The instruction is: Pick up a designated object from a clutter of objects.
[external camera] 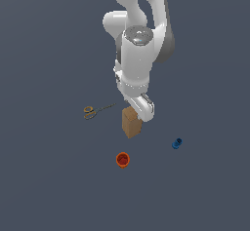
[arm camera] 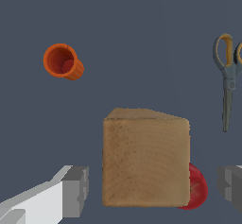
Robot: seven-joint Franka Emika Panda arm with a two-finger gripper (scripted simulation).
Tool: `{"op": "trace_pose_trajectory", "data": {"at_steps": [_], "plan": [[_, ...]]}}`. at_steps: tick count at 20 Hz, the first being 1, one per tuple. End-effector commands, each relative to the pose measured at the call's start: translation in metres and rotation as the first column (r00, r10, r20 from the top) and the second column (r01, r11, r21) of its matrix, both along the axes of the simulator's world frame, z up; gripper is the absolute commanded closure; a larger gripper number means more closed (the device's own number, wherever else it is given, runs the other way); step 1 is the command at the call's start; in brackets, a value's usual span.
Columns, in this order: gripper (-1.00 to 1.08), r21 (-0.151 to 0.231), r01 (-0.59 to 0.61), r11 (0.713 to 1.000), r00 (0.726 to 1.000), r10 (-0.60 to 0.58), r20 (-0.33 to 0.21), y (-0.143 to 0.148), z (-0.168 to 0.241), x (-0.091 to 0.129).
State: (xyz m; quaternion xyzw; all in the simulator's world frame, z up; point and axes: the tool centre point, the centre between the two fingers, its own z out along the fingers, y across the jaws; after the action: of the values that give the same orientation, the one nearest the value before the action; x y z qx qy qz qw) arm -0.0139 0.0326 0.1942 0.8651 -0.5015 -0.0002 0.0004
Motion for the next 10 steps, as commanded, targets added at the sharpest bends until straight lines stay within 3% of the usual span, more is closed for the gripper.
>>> {"op": "trace_pose_trajectory", "data": {"at_steps": [1,10], "plan": [[-0.92,0.0,0.013,1.0,1.0,-0.013,0.001,0.0,-0.001,0.0],[-0.92,0.0,0.012,1.0,1.0,-0.012,0.0,0.001,-0.011,-0.001]]}}
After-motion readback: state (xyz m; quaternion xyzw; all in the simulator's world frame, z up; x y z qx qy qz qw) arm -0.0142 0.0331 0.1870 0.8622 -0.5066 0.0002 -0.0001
